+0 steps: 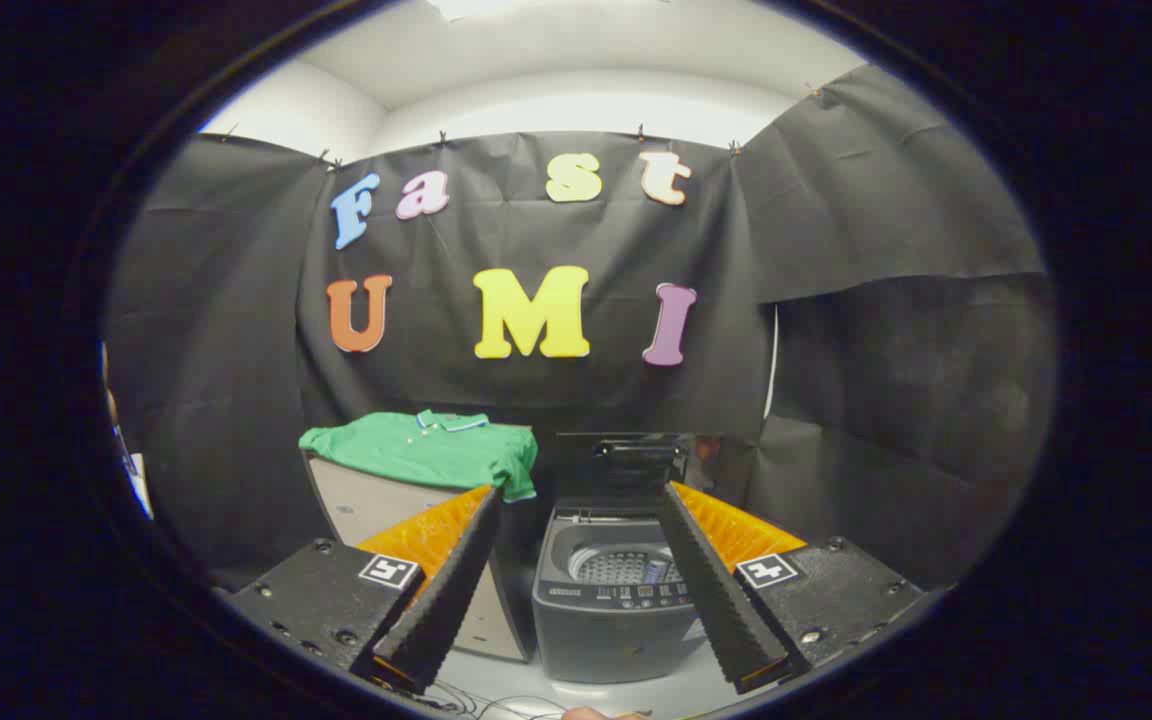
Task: Put the clothes into the washing machine and then close the washing machine lid.
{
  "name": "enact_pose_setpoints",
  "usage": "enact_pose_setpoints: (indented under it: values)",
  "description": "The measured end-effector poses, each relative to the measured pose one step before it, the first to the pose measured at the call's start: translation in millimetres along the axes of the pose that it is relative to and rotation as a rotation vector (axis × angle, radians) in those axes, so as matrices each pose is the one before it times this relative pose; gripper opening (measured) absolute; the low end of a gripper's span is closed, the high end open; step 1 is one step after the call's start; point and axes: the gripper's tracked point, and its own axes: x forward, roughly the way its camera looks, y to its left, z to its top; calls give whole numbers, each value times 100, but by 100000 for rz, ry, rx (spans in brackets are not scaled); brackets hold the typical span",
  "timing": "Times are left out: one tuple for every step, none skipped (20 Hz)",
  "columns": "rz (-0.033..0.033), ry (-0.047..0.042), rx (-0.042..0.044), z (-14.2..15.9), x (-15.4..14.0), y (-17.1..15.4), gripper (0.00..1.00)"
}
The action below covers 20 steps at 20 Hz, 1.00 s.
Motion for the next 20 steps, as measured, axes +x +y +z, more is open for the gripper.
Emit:
enact_pose_setpoints:
  values:
    - [65,2017,28,-528,-191,-199,100]
    - [-56,672,278,-152,-246,-256,100]
    - [-245,383,271,-53,-158,-189,100]
    - [151,-30,277,-79,-105,-77,100]
    - [233,-353,30,96,-190,-40,100]
    - [263,-556,-94,39,-285,205,100]
    - [43,-955,-223,232,-64,64,100]
    - [275,-735,-179,131,-8,125,100]
    - [-84,-775,-46,224,-100,105,100]
    - [204,-498,214,-39,-66,167,100]
    - [343,-377,156,109,-84,225,100]
    - [384,-331,100,54,-97,133,100]
    - [646,-275,-193,65,-175,244,100]
    - [162,-304,-469,-14,-117,37,100]
    - [481,-366,-594,68,-166,132,100]
    - [166,-311,-1018,36,-78,250,100]
    - [132,-483,-1168,121,-50,141,100]
    - [-69,-250,-1231,-53,-31,122,100]
    - [213,180,-657,-53,66,242,100]
    - [425,510,-257,-51,98,428,100]
